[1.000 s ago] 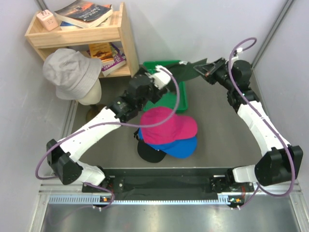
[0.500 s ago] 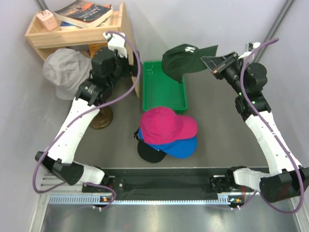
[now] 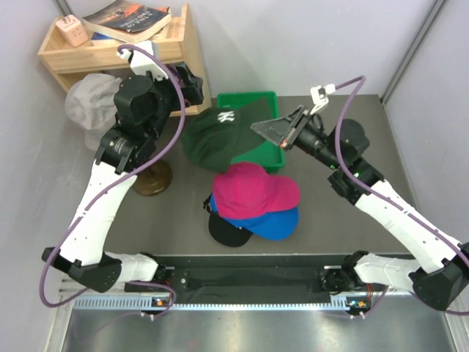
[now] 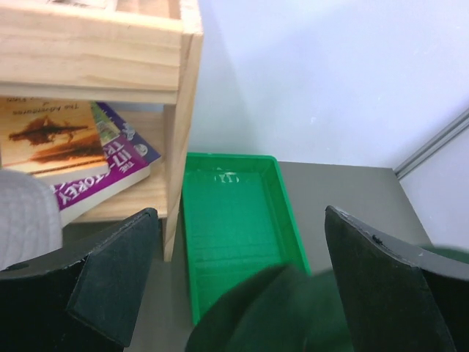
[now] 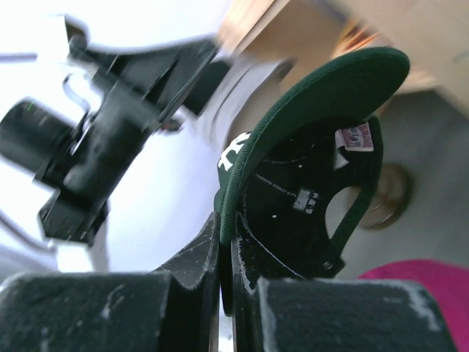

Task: Stack the hats

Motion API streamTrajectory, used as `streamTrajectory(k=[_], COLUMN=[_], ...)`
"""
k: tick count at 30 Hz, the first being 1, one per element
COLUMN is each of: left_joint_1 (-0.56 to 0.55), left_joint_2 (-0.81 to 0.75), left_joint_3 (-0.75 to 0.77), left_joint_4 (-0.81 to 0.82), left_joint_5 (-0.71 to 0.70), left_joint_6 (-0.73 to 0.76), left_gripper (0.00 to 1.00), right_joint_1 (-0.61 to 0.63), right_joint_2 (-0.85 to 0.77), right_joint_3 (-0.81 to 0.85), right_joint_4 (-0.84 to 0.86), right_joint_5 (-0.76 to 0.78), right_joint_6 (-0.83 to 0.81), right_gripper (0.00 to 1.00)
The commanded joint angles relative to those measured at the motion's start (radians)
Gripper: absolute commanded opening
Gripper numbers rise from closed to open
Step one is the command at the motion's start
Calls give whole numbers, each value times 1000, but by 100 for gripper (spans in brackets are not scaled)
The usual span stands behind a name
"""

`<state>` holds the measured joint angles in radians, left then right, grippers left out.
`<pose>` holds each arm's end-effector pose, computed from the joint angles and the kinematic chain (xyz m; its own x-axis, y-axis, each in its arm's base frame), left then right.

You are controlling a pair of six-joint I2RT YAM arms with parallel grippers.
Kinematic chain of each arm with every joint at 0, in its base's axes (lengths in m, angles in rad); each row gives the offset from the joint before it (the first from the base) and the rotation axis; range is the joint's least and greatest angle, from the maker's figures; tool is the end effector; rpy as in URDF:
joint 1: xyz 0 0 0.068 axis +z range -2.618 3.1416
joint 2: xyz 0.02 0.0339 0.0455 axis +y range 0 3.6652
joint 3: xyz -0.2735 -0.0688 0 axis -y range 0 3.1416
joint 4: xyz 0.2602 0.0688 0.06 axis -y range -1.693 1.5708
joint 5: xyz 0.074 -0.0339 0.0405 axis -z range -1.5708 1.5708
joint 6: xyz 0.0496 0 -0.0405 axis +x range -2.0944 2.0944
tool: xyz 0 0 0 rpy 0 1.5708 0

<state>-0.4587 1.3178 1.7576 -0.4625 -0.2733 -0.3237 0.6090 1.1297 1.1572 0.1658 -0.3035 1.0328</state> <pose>0.2598 -0.1134 0.5406 -0.0780 -0.3031 -0.9498 0.1684 0.9350 -0.3122 0.2218 0.1728 0.4513 -0.5946 0.5844 -0.5522 -0.5383 0.2207 0.8133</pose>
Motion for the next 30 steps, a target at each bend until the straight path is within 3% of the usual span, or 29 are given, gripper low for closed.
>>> streamTrajectory(k=[1,4,9,14,19,30], left_joint_1=[5,5,5,5,5,5], left_joint_2=[-80,-149,-226,-259,-256,-253], left_joint_3=[-62,-144,-233,-236,-237,-279], left_joint_4=[91,136,121,87,70,15], left_joint_5=[-44,-53,-67,-79,-57,-47], left_joint_6=[-38,-55,-69,-60,-69,-80], left_gripper=[99,99,99,99,99,99], right_joint_1=[133,208,225,224,167,-9], right_joint_2=[-50,-53,-96,-131,-189,-269], right_joint_3=[-30,-88,-338,-453,-608,-787], right_joint_4=[173,222,507,535,678,736], right_joint_5=[7,0,-16,-16,6,-32], right_joint_6=[1,13,148,128,208,266], right_gripper=[0,0,0,0,0,0])
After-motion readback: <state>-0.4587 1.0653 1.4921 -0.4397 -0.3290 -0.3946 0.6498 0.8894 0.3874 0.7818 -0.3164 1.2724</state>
